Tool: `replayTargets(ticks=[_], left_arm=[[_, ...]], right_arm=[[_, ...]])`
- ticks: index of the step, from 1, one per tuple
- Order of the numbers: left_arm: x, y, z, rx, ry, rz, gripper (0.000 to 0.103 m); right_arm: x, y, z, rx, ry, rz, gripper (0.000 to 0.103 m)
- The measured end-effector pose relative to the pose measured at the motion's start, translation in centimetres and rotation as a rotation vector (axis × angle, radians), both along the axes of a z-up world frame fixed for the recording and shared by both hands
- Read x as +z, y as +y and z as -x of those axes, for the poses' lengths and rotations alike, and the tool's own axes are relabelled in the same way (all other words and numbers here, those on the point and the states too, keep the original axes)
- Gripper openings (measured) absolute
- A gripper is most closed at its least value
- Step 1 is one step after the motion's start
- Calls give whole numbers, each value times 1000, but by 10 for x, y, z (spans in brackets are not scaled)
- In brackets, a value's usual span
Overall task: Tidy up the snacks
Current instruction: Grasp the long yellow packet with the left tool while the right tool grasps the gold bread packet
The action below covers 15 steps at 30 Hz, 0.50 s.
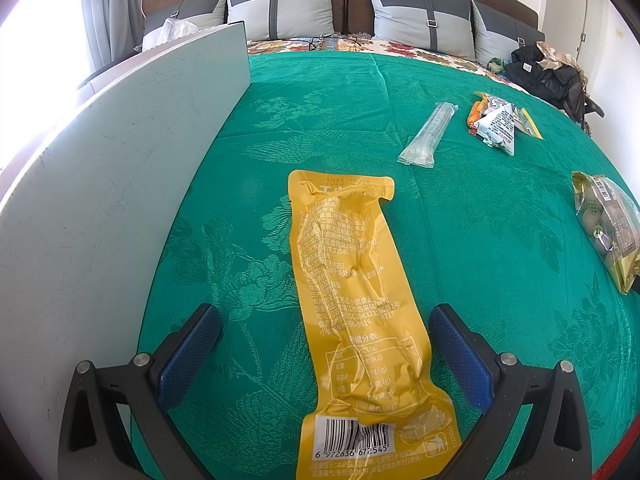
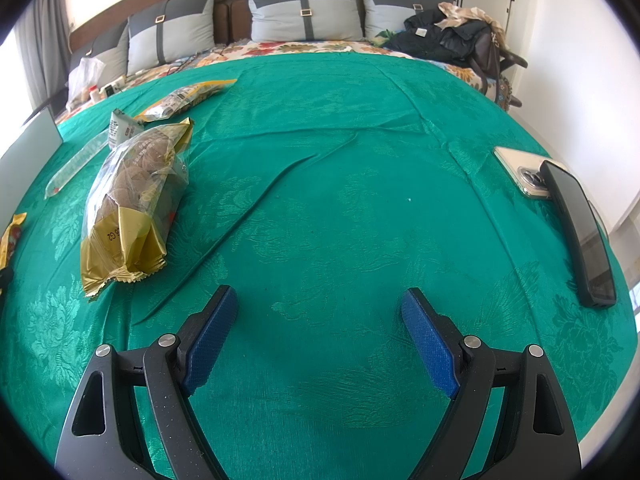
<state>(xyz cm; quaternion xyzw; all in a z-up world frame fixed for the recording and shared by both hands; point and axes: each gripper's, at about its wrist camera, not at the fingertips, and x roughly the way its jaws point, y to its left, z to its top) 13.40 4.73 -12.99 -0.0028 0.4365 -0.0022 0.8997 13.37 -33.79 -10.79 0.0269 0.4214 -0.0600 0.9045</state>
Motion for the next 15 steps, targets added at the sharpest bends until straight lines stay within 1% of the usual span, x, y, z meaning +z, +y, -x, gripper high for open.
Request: replayTargets(ticks=[2,3,6,9,12,13,15], left_arm=[[0,1,0,-7,6,3,103],[1,1,-1,-27,18,0,103],[4,5,-2,-122,89,-5,103],[8,7,-1,-126,162,15,102],[11,0,-4,-117,205,41,102],[11,-5,-6,-118,216,34,102],[9,-17,-8,-114,231,-25,99]], right_arm=[[0,0,0,0,0,0,86],[0,0,0,0,0,0,86],[0,0,0,0,0,0,86],[0,0,0,1,0,-2,87],[-1,0,0,3,2,-6,88],[-1,0,0,3,2,-6,88],[-1,0,0,3,1,-6,88]])
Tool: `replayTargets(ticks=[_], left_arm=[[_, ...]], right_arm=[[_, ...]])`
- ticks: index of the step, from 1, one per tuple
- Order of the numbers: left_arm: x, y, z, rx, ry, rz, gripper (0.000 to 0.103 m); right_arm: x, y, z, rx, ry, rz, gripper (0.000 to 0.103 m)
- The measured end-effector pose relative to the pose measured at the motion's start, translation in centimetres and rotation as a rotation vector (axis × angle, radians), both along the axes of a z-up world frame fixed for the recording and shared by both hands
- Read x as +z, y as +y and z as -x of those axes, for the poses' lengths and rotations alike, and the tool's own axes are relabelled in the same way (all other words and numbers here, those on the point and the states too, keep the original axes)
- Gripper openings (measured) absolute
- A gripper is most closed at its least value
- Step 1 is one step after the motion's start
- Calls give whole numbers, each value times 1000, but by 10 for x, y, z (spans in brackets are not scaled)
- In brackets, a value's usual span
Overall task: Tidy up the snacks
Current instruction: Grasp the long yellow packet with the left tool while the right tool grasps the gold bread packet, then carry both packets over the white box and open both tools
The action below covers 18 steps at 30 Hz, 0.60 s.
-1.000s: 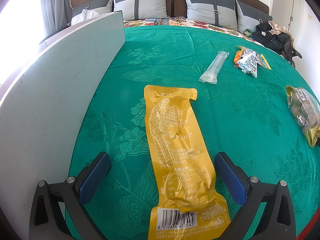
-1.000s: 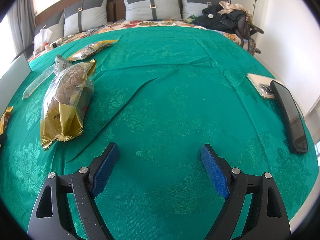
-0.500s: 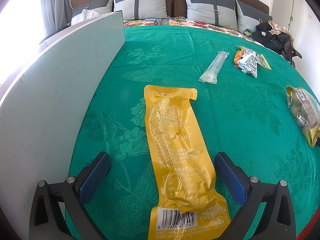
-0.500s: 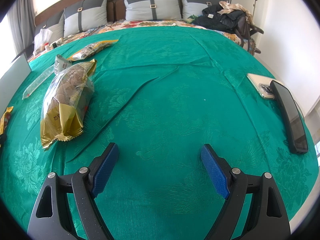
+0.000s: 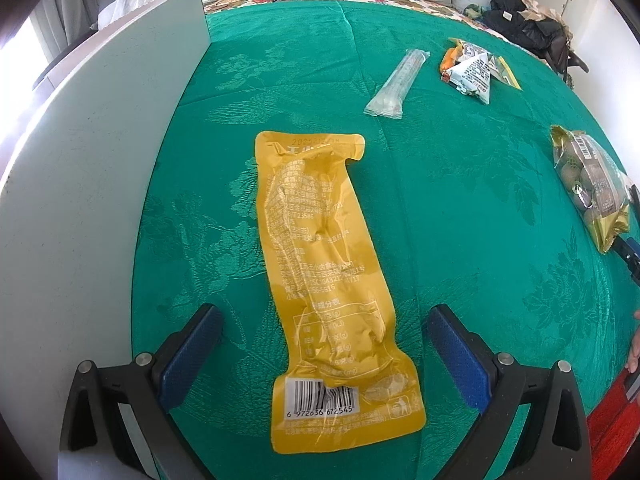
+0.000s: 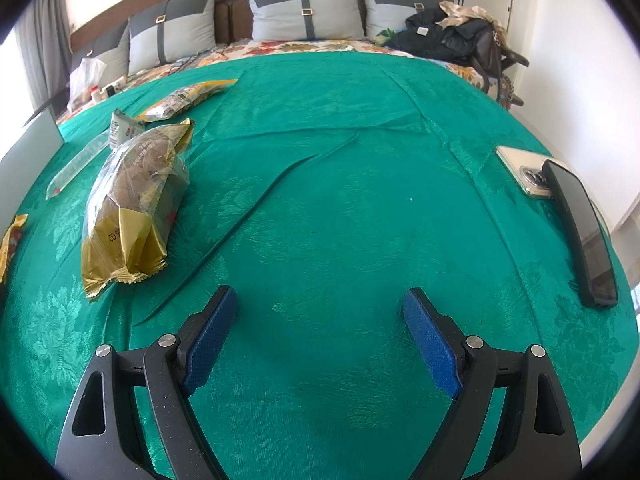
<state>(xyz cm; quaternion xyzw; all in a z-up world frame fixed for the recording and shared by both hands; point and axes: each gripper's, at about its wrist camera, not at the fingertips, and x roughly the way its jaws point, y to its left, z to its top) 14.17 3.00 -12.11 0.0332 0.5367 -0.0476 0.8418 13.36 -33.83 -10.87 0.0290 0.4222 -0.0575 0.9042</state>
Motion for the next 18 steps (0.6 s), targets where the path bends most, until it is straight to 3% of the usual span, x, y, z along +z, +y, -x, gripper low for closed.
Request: replayTargets(ticks=[1,2,3,8,10,12,15,18], left_arm=[[3,-4,2,-8,-19,14,87],[7,-7,5,-16,-41,14,64],[10,-9,7,-21,-47,8,52],[15,6,21,9,-35,100,48],[15,17,29,40,-37,167,48],[14,23,37,62,-37,211,48],[14,22,45,71,-37,250,48],[16,21,53,62,-42,271,49]], right_arm=[[0,0,0,0,0,0,88],[0,0,0,0,-1,-1,88],[0,0,0,1,-1,-2,88],[4,0,2,31,33,-43,87],[20,1,3,49,9,-154,86],[47,16,-1,97,-45,-183,86],[76,63,-27,246,-9,-124,86],[70,107,-66,311,153,61,86]])
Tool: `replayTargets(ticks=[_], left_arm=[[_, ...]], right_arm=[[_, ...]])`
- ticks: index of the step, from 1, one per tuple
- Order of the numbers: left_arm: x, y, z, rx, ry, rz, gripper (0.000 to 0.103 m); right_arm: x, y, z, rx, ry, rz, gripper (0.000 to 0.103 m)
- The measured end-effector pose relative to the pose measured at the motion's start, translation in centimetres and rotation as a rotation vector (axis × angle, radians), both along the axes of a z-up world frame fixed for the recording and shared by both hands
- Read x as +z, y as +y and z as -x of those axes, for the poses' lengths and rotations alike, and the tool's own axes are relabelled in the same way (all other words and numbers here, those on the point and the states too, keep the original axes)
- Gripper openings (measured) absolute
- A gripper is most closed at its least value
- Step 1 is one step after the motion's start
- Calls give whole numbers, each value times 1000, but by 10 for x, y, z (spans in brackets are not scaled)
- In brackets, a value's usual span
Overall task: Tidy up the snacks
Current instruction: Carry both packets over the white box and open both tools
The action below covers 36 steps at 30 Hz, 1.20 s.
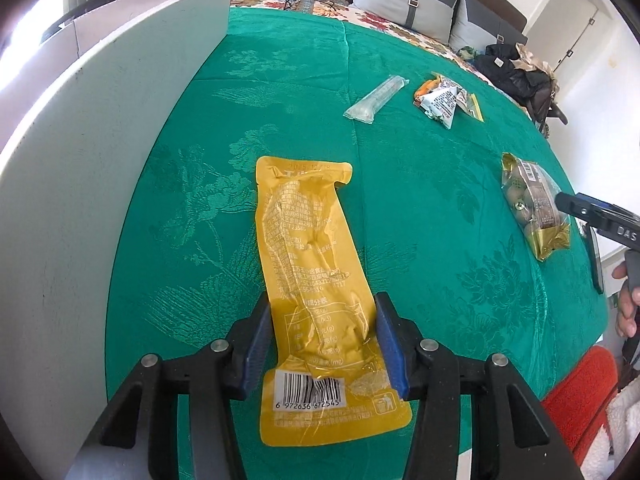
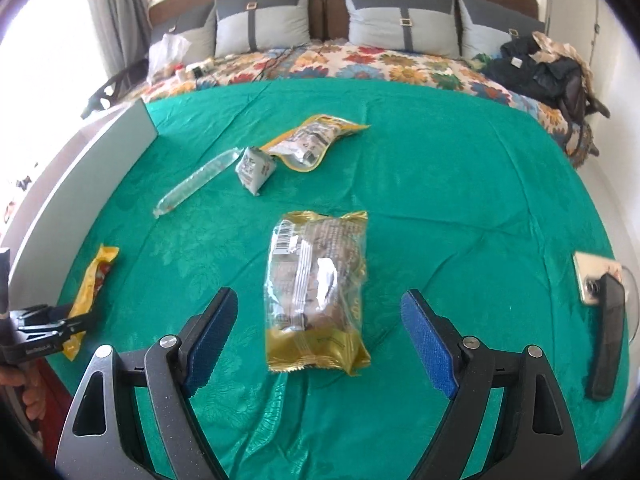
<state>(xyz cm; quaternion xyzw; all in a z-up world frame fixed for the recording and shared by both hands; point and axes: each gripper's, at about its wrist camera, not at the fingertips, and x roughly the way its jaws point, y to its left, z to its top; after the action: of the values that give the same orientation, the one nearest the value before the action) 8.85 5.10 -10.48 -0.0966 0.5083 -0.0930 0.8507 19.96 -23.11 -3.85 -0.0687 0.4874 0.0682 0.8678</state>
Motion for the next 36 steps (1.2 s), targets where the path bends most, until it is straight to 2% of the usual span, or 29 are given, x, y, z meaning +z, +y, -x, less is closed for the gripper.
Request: replayTargets(ticks=[2,4,5,6,8,11,14,19,22,25,27,30,31,32,34,36], left_arm=[[3,1,6,-3,-5,6,49],[5,5,12,-5,-8,14,49],[6,7,15,-4,-9,19,49],[6,9,18,-4,-11,24,49],[7,12,21,-5,-10,38,49],[13,11,23,-8,-12,79,48],[32,9,25,-22,-48,156,49],[86,30,32,-8,-149,251,49],[118,70,40,62,-214,246,49],[136,125,47,174,-250,196,49],[137,163,51,261,-250,131,49],[125,216,57,397,-208,22,50],[118,231,60,445,-190,-15,53],[110,245,63,486,-168,-32,67],[98,269,76,556,-138,-28,82],[90,283,91,608,-148,4,82]], right_arm=[[-21,14,-24,1,114,92,86],[-36,16,-35,-6,176,132,83],[-37,15,-36,-8,174,131,70],[-33,13,-33,-19,163,122,65],[-23,6,-25,-35,157,72,59],[-4,0,-11,-34,129,21,58],[24,4,-2,-10,103,-114,58],[81,63,1,102,37,-293,58],[114,123,6,220,2,-398,58],[138,190,14,348,6,-504,59],[144,237,21,428,24,-558,59],[143,301,30,515,36,-577,60],[140,317,31,528,39,-584,65],[135,330,34,530,46,-587,71],[122,347,32,522,93,-579,72],[117,344,34,510,112,-589,72]])
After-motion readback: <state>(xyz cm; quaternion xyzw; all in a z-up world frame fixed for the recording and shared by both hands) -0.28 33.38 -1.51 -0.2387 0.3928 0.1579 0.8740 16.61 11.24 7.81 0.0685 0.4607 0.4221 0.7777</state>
